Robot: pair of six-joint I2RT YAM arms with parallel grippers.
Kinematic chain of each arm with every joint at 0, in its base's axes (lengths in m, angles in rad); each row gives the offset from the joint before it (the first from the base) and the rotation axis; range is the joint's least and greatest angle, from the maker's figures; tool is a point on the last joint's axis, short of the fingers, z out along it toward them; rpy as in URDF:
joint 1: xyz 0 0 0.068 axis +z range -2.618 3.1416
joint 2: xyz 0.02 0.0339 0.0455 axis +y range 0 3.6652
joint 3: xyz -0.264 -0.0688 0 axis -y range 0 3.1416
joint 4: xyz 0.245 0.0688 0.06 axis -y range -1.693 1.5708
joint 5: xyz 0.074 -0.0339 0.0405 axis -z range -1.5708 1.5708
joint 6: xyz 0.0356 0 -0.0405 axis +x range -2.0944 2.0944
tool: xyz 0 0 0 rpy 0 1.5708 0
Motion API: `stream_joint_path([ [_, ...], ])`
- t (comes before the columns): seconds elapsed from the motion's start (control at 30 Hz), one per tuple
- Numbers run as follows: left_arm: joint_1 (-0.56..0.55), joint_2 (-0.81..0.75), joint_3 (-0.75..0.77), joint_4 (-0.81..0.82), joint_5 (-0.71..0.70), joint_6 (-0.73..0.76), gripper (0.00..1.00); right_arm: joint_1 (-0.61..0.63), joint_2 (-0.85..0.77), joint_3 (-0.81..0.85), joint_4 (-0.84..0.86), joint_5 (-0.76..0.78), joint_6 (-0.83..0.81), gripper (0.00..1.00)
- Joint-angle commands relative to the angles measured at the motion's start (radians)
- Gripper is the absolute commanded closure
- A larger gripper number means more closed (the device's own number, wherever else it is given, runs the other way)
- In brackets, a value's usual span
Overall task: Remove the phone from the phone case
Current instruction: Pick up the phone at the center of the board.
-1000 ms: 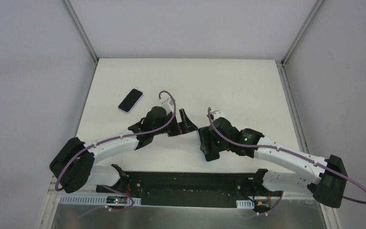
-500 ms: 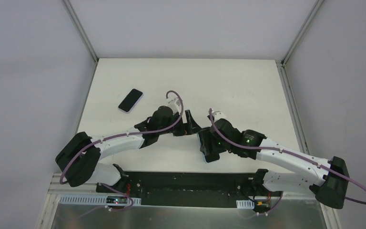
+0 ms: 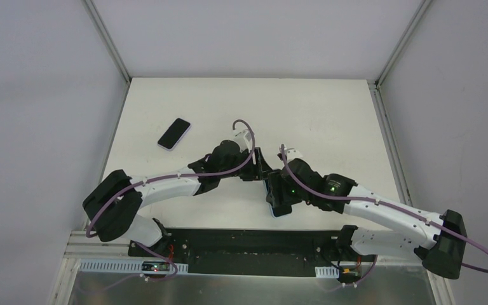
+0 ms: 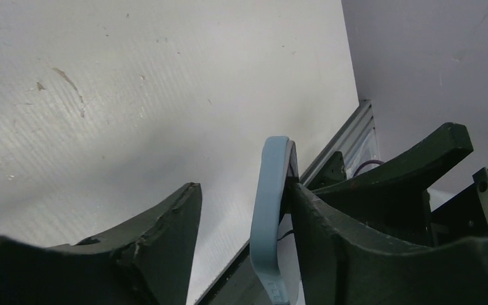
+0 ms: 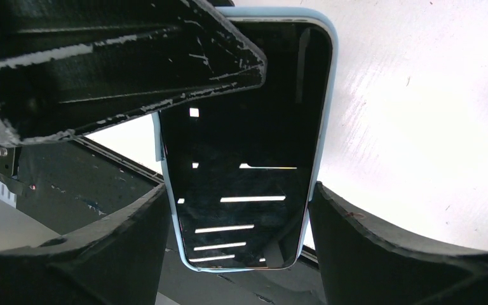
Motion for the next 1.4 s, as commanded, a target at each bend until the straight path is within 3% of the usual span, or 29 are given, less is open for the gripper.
stream_joint_path([
  [0.0, -0.014, 0.02, 0.04, 0.067, 0.033, -0.002, 0.49, 0.007, -0.036, 0.022, 0.056, 0.006, 0.019, 1.0],
  [0.47, -0.017, 0.044, 0.04, 0.114, 0.065, -0.031, 0.77, 0.008, -0.033, 0.02, 0.063, 0.026, 0.023, 1.0],
  [0.67, -0.018, 0.029, 0.031, 0.144, 0.083, -0.054, 1.0, 0.009, -0.039, 0.015, 0.07, 0.036, 0.029, 1.0],
  [1.13, -0.02, -0.016, 0.004, 0.212, 0.095, -0.108, 1.0, 0.01, -0.074, 0.022, 0.088, 0.012, 0.038, 1.0],
  [1.27, -0.02, -0.003, 0.008, 0.212, 0.117, -0.125, 0.71, 0.009, -0.079, 0.021, 0.088, 0.021, 0.035, 1.0],
  [1.37, -0.021, -0.004, 0.005, 0.212, 0.117, -0.127, 0.66, 0.009, -0.084, 0.019, 0.085, 0.029, 0.034, 1.0],
])
